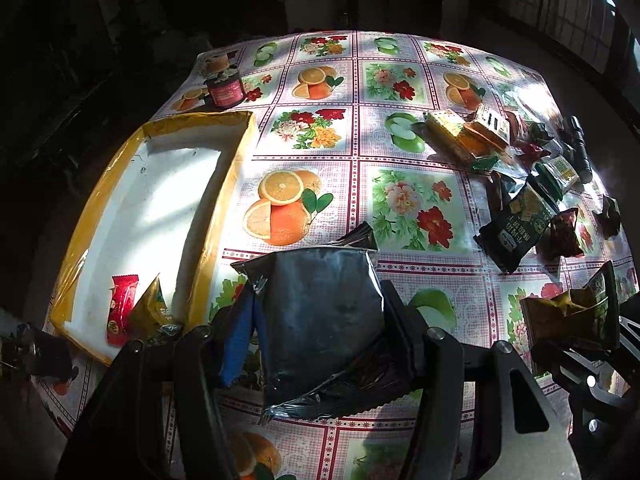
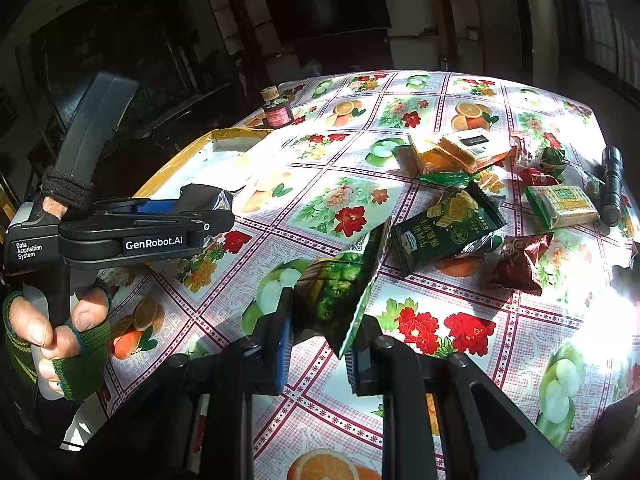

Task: Organize snacks
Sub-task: 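Carry both bags into the white tray and release them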

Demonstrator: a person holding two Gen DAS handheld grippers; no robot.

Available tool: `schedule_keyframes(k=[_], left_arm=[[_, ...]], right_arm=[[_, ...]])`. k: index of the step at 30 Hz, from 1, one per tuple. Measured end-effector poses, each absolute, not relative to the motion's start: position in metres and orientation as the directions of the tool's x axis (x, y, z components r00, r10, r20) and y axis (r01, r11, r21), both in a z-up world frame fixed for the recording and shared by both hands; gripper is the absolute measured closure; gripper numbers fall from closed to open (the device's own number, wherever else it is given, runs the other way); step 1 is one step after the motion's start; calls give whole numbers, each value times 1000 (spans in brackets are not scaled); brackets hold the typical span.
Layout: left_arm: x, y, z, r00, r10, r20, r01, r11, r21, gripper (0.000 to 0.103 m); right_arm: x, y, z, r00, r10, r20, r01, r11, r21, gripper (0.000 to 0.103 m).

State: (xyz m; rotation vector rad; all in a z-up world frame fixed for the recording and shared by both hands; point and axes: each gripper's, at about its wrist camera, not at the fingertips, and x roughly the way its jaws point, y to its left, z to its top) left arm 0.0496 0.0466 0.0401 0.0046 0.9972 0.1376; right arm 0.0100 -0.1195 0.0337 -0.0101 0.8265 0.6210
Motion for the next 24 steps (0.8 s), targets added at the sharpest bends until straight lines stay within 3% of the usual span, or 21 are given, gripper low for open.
schedule_keyframes(k=[24], left_arm=[[31, 90, 49, 553, 119, -825, -177, 984, 23, 43]], right_arm=[[8, -74, 36, 469, 541, -698, -589, 781, 210, 82]])
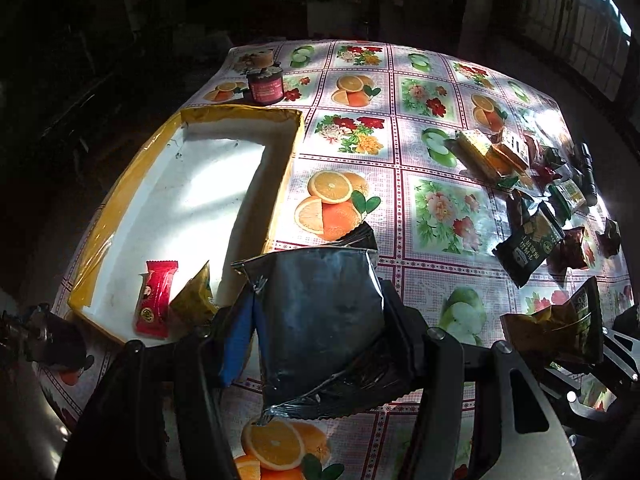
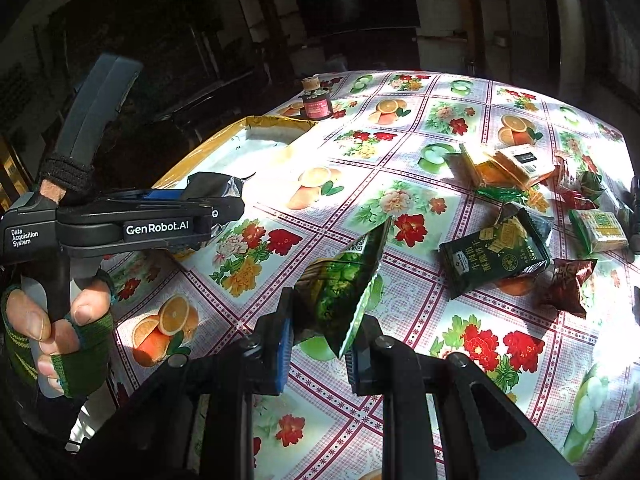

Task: Organize snacks
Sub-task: 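Carry both bags into the white tray and release them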

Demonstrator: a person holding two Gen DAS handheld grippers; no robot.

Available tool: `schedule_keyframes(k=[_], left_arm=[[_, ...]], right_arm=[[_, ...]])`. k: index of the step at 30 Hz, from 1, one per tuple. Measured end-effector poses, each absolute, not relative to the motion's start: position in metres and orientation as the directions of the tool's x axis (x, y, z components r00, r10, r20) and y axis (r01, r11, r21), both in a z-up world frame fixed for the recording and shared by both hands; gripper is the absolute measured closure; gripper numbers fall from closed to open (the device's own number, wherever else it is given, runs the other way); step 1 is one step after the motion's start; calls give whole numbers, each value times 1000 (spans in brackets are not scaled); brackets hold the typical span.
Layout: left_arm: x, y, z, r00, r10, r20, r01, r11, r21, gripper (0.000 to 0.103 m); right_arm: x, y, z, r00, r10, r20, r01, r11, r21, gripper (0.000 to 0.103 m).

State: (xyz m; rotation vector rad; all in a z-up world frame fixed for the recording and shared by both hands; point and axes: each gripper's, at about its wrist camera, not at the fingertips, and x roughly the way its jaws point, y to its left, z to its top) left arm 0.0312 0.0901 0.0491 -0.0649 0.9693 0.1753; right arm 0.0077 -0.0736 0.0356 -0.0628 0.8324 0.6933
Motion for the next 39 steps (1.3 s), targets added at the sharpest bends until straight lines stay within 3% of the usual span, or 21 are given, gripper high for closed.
schedule_keyframes(k=[20, 30, 39], left_arm=[[28, 140, 51, 555, 134, -821, -253, 967, -13, 43], [33, 225, 48, 511, 194, -837, -409, 912, -38, 43], [44, 250, 24, 453, 192, -871, -429, 903, -24, 43]], right_arm=[[23, -28, 37, 416, 585, -696, -661, 720, 210, 82], [67, 52, 44, 321, 687, -652, -761, 597, 254, 83], [112, 125, 24, 238, 683, -691, -793, 547, 268, 82]])
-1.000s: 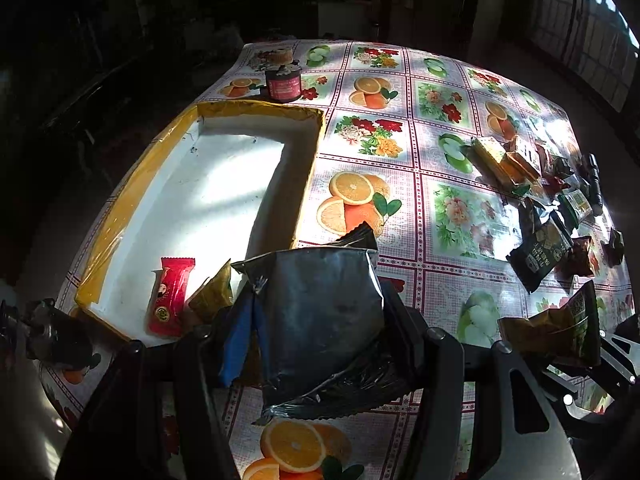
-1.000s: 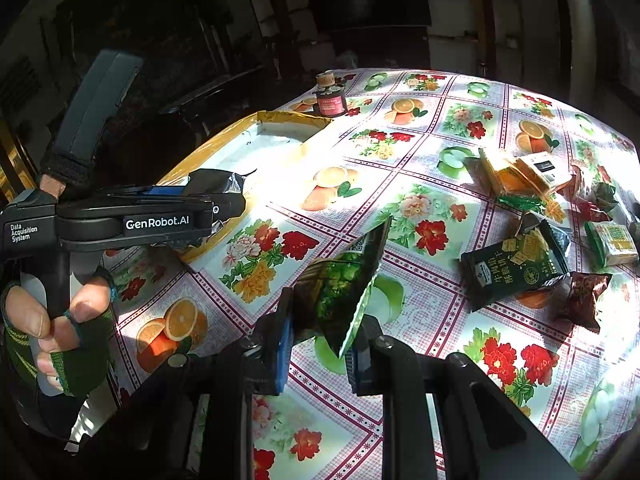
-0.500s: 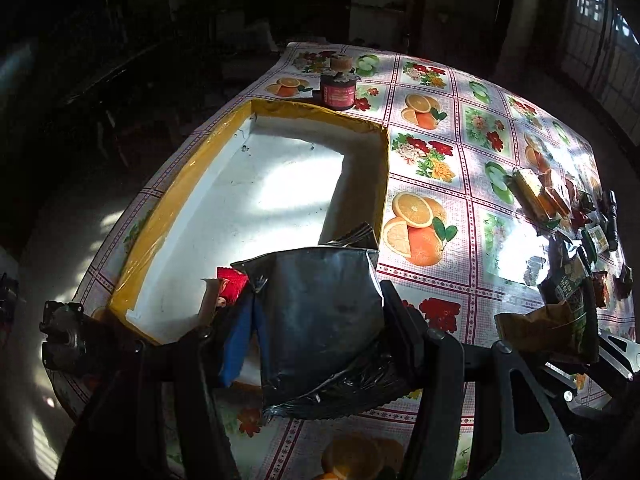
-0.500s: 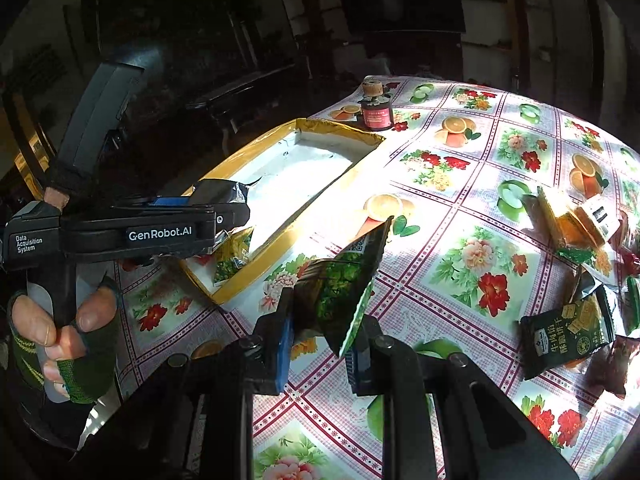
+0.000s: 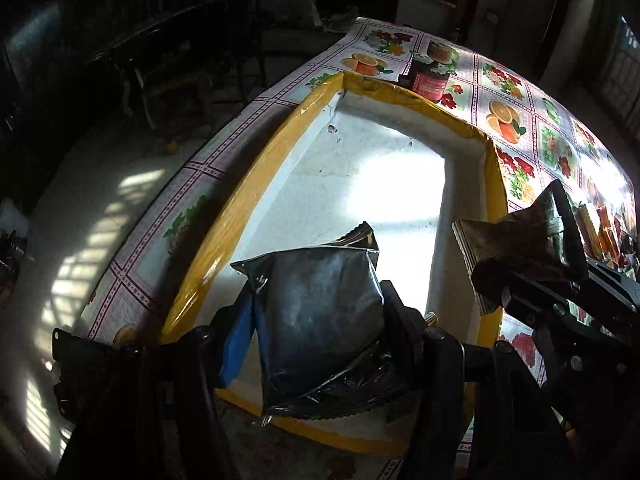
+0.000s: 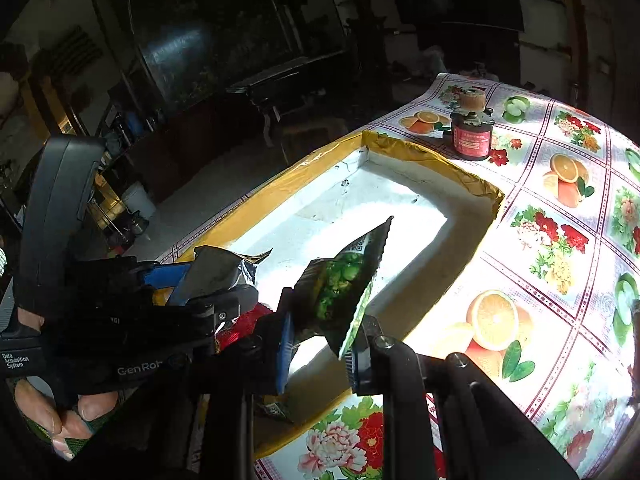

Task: Organize snacks
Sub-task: 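Carry both bags into the white tray and release them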

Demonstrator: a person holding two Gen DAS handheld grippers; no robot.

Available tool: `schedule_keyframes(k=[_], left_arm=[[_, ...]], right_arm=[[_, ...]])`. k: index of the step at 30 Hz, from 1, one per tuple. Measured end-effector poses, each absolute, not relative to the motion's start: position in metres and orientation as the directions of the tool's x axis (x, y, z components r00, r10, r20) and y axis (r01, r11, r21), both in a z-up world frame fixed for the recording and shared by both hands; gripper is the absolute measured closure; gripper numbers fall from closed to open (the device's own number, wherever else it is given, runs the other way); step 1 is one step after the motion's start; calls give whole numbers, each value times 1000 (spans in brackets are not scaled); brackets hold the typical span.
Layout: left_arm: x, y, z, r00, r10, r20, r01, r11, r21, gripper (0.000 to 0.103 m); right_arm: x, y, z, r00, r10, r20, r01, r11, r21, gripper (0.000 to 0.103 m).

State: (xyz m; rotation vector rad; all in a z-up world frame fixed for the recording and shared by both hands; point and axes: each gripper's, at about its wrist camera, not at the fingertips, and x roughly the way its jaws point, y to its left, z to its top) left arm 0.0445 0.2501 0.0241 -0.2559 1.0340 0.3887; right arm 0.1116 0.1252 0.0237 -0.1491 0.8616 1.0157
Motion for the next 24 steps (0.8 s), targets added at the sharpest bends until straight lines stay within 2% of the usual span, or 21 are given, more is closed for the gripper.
schedule_keyframes(k=[11, 17, 20, 22, 24], left_arm=[[51, 262, 5, 397, 204, -895, -451, 893, 3, 43], [57, 266, 1, 373, 195, -907, -464, 886, -1, 40], [59, 266, -1, 355, 200, -913, -468, 884, 12, 38], [59, 267, -1, 346, 199, -917, -475, 880, 12, 37], [59, 266, 0, 344, 201, -917, -478, 878, 13, 36]], right_arm=[[127, 156, -3, 156, 637, -755, -810, 520, 271, 82], [128, 159, -1, 172, 610, -774, -822, 522, 229, 79], [127, 153, 1, 198, 596, -778, -818, 538, 204, 70], [125, 149, 4, 213, 589, -780, -814, 548, 192, 57], [123, 146, 7, 229, 586, -778, -816, 551, 175, 53]])
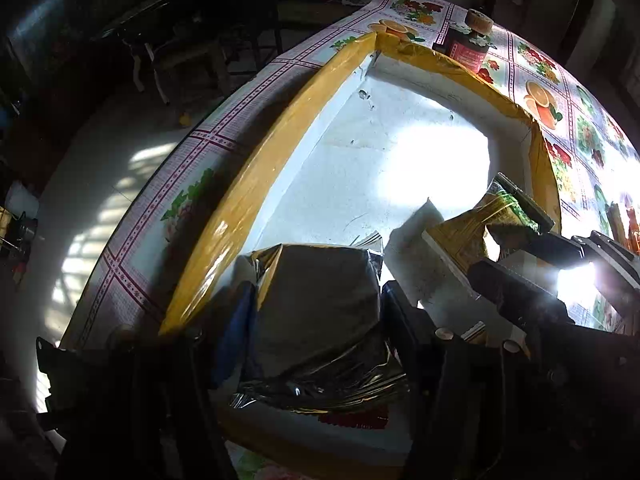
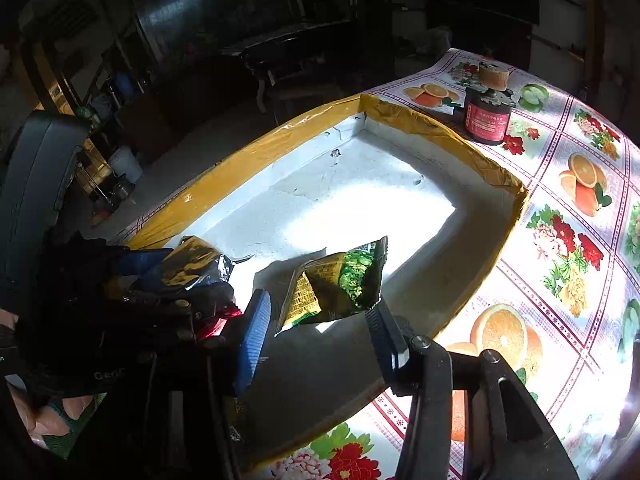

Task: Organize snacks
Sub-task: 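Carry both bags into the white tray and release them, then return both grippers to the snack pile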

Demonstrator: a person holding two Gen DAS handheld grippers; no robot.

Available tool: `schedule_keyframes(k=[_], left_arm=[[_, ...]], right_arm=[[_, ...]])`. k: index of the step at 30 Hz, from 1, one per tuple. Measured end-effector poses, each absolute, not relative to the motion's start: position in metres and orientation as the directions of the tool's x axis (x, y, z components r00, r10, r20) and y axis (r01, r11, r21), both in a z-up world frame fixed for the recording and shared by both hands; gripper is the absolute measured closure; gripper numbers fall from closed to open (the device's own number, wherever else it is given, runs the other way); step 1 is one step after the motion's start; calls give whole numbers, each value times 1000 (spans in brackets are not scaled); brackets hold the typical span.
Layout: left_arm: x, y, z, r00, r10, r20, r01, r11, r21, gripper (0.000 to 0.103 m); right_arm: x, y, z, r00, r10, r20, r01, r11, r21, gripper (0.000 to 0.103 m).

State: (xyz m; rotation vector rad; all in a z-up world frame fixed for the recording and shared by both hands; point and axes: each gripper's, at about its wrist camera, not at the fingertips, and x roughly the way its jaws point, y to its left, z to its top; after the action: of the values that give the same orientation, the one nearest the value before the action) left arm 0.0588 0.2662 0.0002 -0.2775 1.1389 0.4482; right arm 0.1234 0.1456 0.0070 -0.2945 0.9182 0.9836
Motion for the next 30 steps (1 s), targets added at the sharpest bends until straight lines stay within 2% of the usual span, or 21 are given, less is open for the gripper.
schedule_keyframes(k=[2, 5, 9, 18, 30], left_arm=[[57, 264, 4, 352, 202, -914, -479, 878, 10, 34], [53, 259, 14, 379, 201, -903, -472, 882, -1, 23], [50, 246, 28, 419, 205, -885, -451, 893, -7, 17], [51, 197, 46, 477, 155, -865, -365, 931, -35, 15], [61, 95, 42, 495, 28, -868, -132, 990, -43, 15]], right_arm=[[119, 140, 12, 251, 579, -775, -816, 558, 153, 50], [111, 126, 21, 274, 585, -763, -810, 568, 145, 44], [99, 95, 29, 306, 598, -741, -785, 598, 159, 41], [74, -9, 26, 418, 585, -695, -635, 735, 237, 41], [36, -152, 16, 577, 418, -702, -343, 904, 256, 36]])
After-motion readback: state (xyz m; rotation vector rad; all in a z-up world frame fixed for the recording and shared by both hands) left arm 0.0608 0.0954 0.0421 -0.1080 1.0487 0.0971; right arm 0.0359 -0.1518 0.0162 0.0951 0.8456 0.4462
